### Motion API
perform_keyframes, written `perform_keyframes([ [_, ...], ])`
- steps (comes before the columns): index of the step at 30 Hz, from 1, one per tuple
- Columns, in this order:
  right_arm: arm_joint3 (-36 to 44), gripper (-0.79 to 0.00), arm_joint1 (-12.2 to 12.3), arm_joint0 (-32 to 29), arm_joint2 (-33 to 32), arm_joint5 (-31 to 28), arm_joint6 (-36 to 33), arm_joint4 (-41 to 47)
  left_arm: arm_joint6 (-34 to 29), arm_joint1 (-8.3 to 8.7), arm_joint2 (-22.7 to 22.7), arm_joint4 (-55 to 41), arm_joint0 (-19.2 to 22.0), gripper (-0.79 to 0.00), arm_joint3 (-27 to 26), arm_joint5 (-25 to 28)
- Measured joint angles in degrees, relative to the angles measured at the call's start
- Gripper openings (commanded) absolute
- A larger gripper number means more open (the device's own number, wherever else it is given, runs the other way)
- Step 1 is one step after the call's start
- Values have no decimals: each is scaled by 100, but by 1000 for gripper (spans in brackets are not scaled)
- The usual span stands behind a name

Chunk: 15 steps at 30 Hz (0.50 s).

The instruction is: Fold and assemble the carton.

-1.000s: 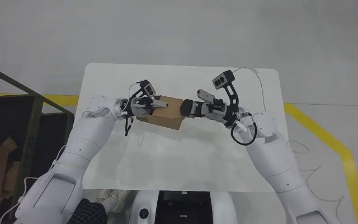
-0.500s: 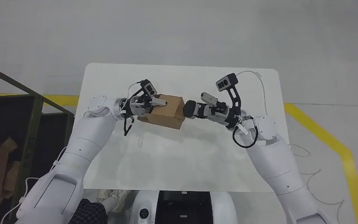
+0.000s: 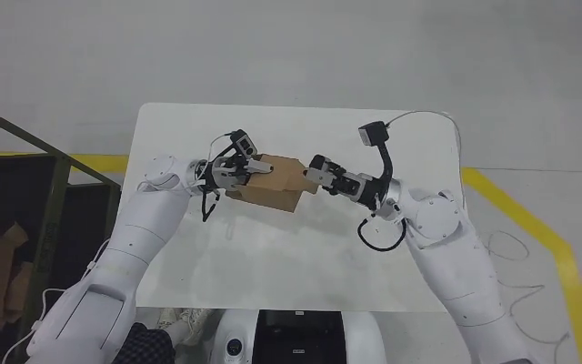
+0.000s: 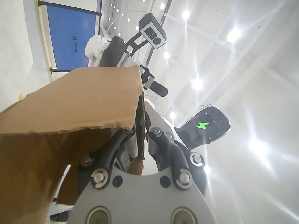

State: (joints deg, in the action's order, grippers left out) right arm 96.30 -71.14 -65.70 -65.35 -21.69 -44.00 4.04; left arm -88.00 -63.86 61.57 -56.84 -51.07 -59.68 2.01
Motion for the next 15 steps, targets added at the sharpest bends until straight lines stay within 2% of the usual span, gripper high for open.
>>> perform_keyframes([
  [7,225,0,29,-121,88,380,446,-1269,0,14,23,-10,-18,-785,-41,-21],
  [15,280,0,62,-195,44,675,657,-1851,0,18,22,-53,-16,-785,-72,-46],
])
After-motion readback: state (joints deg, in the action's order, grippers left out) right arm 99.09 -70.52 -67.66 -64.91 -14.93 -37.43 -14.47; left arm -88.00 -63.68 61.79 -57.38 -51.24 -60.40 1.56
